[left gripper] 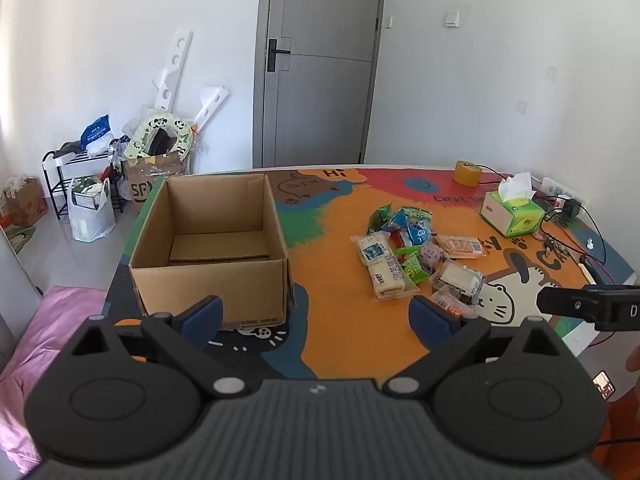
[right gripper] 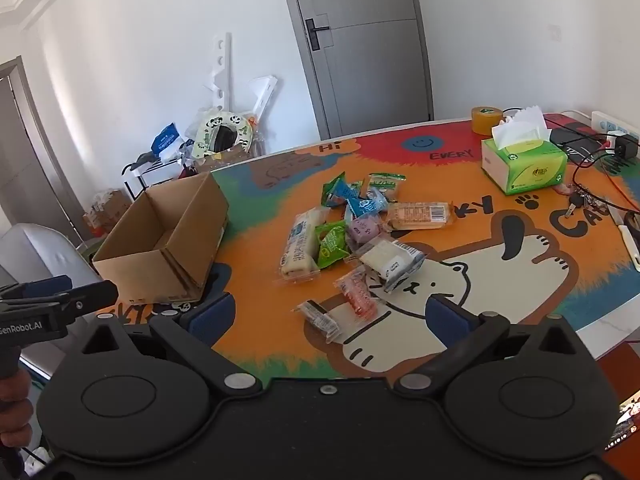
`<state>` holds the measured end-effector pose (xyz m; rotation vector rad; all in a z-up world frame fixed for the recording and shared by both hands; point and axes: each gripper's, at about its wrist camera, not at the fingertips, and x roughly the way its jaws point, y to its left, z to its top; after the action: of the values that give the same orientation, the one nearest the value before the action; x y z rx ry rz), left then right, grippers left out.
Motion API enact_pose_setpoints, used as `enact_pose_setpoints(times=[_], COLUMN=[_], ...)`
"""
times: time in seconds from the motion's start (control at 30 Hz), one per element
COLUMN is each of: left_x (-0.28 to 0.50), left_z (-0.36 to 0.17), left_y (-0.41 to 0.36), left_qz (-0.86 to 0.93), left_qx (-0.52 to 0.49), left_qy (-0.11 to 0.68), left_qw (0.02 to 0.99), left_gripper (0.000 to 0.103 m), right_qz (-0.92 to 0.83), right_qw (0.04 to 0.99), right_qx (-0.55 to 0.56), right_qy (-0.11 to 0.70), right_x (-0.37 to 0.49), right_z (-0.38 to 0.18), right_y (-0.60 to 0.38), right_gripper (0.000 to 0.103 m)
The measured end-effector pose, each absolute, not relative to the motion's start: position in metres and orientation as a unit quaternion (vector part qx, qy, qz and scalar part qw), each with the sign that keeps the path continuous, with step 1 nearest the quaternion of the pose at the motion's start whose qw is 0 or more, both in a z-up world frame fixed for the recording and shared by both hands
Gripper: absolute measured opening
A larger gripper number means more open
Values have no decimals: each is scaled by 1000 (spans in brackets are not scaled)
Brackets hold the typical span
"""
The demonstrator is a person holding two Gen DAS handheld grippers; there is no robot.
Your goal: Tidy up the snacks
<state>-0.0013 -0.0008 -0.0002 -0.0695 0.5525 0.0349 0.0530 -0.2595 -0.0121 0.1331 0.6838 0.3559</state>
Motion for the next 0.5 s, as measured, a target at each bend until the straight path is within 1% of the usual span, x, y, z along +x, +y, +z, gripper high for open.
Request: enact_pose_setpoints(times=[0.17, 0.2, 0.5], left_x=[-4, -5, -2], left_z=[1, 2, 4], left_y=[-2, -2, 2], left_qz=[17, 16, 22], left_qx=[-35, -37, -52], left_qy=[274, 272, 278], left_qw=[961, 962, 959], left_gripper=[99, 99, 99], right_qz=[169, 172, 174], right_qw=[928, 924, 926], right_qx=[47, 53, 51], right_qy=[328, 338, 332], right_x=[47, 53, 51], right_z=[-12, -9, -10], right_y=[-251, -254, -254], right_gripper=[103, 103, 103])
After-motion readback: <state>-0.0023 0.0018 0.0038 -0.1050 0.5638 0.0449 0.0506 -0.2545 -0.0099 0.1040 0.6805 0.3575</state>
